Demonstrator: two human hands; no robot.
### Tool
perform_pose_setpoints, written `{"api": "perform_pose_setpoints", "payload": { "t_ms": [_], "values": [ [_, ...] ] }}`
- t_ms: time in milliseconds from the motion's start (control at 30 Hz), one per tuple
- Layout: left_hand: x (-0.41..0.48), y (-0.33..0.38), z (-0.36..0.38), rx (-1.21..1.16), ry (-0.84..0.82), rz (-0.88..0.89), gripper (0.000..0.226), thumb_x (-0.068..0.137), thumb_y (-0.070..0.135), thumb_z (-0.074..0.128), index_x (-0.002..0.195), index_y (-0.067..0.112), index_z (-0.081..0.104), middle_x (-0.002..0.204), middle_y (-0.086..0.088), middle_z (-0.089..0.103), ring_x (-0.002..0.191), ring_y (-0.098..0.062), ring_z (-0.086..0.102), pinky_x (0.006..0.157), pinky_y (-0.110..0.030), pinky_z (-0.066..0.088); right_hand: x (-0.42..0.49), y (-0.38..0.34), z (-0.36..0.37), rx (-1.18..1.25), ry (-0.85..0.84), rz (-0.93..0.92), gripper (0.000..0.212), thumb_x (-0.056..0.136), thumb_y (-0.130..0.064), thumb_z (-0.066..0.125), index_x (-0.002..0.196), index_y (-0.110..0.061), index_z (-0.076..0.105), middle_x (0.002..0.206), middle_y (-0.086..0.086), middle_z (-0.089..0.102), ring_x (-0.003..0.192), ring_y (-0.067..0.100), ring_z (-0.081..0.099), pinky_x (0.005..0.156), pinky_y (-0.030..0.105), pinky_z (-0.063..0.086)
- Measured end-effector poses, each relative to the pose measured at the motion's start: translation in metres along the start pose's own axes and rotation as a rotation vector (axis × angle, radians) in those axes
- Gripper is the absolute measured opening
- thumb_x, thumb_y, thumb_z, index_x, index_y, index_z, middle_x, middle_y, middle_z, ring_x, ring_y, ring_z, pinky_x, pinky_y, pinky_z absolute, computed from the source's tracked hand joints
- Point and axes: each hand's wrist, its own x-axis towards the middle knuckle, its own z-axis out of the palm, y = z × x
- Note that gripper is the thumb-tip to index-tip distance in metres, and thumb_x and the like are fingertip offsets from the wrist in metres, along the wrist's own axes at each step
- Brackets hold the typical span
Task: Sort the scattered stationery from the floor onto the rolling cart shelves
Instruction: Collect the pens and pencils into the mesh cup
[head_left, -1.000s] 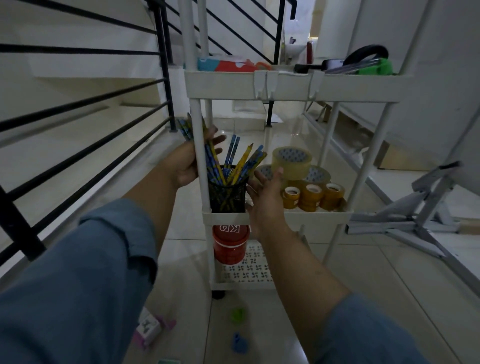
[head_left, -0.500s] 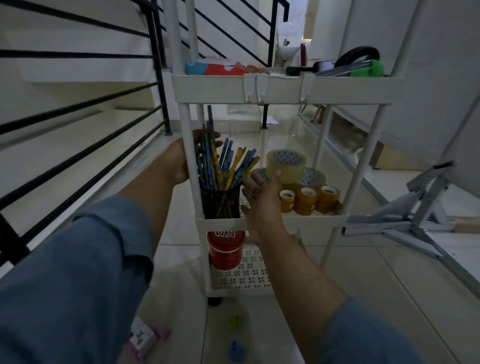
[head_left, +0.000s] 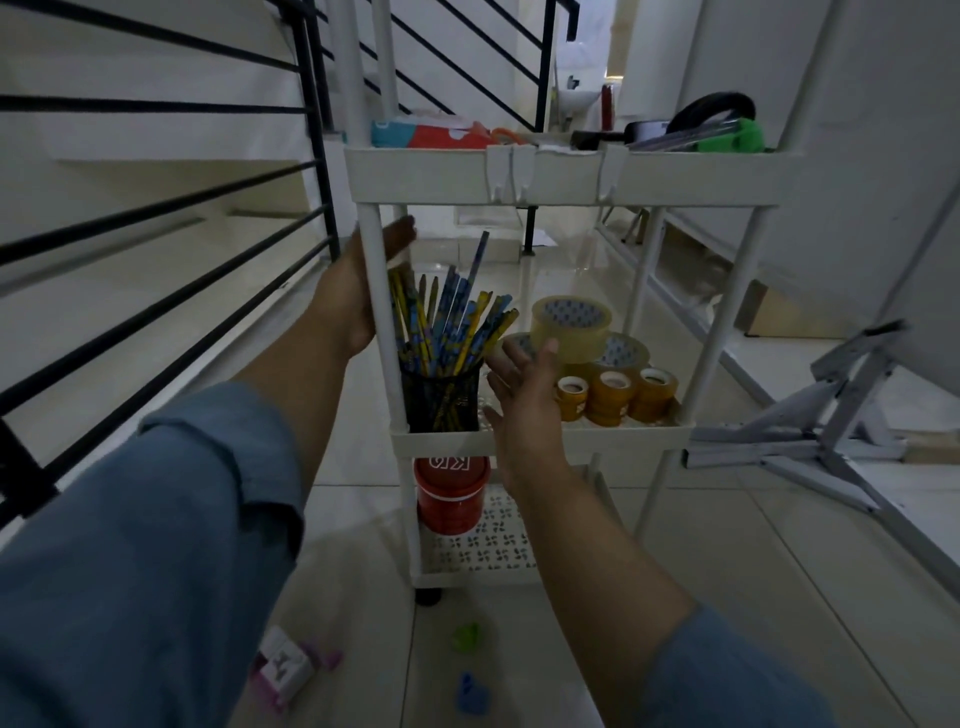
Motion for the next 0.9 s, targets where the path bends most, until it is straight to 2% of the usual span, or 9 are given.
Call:
{"api": "perform_pose_setpoints", "payload": {
  "t_ms": [67,167,233,367,533,700,733,833,900],
  "values": [
    [-0.007,-0.002,-0.004,-0.063,0.117,-0.002,0.045,0.099,0.046,0.035,0.120,0.016,0.061,0.117,0.000,0.064,0.101,-0.017,0.061,0.088,-0.029,0.053,-0.007,0.004,0.000,-0.006,0.024,-0.014,0.063,0.096,-0.055,0.016,0.140,-0.018,0.042,0.141,0.003,0.047,0.133,0.017,0.040,0.111,0.037,0.028],
    [-0.033,-0.019,-0.012,-0.053,0.279,0.003,0.053,0.099,0.050,0.027,0.135,0.020,0.049,0.142,-0.002,0.048,0.133,-0.017,0.041,0.115,-0.040,0.025,-0.023,0.010,0.000,0.003,0.099,-0.051,0.057,0.099,-0.050,0.020,0.136,-0.016,0.047,0.135,0.005,0.052,0.127,0.017,0.045,0.111,0.039,0.033],
    [-0.070,-0.036,-0.011,-0.029,0.422,0.008,0.049,0.099,0.045,0.029,0.137,0.019,0.047,0.143,0.003,0.045,0.132,-0.011,0.036,0.116,-0.036,0.020,-0.039,0.019,-0.004,0.015,0.159,-0.039,0.049,0.100,-0.044,0.024,0.128,-0.015,0.052,0.127,0.004,0.057,0.119,0.017,0.051,0.105,0.038,0.040],
    [-0.157,-0.082,-0.009,0.041,0.548,-0.031,0.036,0.100,0.032,0.036,0.130,0.020,0.051,0.131,0.008,0.050,0.120,-0.006,0.043,0.110,-0.027,0.030,-0.083,0.062,-0.019,-0.117,0.228,0.038,0.029,0.097,-0.029,0.038,0.110,-0.018,0.060,0.108,0.006,0.063,0.097,0.019,0.059,0.081,0.032,0.050],
    [-0.272,-0.162,-0.004,0.239,0.476,-0.164,0.015,0.099,0.021,0.042,0.100,0.026,0.056,0.112,0.002,0.060,0.104,-0.014,0.055,0.094,-0.033,0.045,-0.146,0.142,-0.061,-0.350,0.122,0.199,0.022,0.099,-0.020,0.039,0.108,-0.012,0.057,0.091,0.002,0.063,0.084,0.019,0.060,0.069,0.024,0.050],
    [-0.374,-0.226,-0.034,0.560,0.171,-0.480,0.009,0.094,0.012,0.051,0.100,0.016,0.057,0.097,-0.012,0.064,0.089,-0.028,0.063,0.083,-0.034,0.053,-0.188,0.205,-0.120,-0.969,-0.166,0.283,0.022,0.096,-0.018,0.048,0.091,-0.001,0.061,0.091,0.018,0.064,0.085,0.031,0.061,0.082,0.046,0.052],
    [-0.388,-0.230,-0.044,0.643,0.108,-0.506,0.008,0.093,0.012,0.053,0.099,0.014,0.058,0.093,-0.015,0.065,0.084,-0.030,0.065,0.081,-0.037,0.055,-0.194,0.210,-0.129,-1.118,-0.245,0.280,0.024,0.095,-0.019,0.050,0.088,0.002,0.062,0.090,0.020,0.065,0.082,0.029,0.061,0.081,0.044,0.051],
    [-0.424,-0.224,-0.075,0.980,0.149,-0.558,0.011,0.090,0.021,0.056,0.086,0.010,0.056,0.078,-0.011,0.063,0.077,-0.031,0.060,0.068,-0.029,0.045,-0.215,0.212,-0.148,-1.410,-0.386,0.256,0.024,0.092,-0.024,0.054,0.079,-0.004,0.059,0.079,0.011,0.059,0.075,0.020,0.053,0.058,0.027,0.040],
    [-0.448,-0.209,-0.084,1.130,0.177,-0.625,0.027,0.087,0.035,0.059,0.074,0.014,0.049,0.068,-0.002,0.054,0.072,-0.025,0.054,0.063,-0.027,0.036,-0.231,0.207,-0.158,-1.540,-0.500,0.115,0.022,0.089,-0.027,0.056,0.086,-0.006,0.060,0.084,0.007,0.059,0.079,0.021,0.054,0.059,0.027,0.041]
  ]
}}
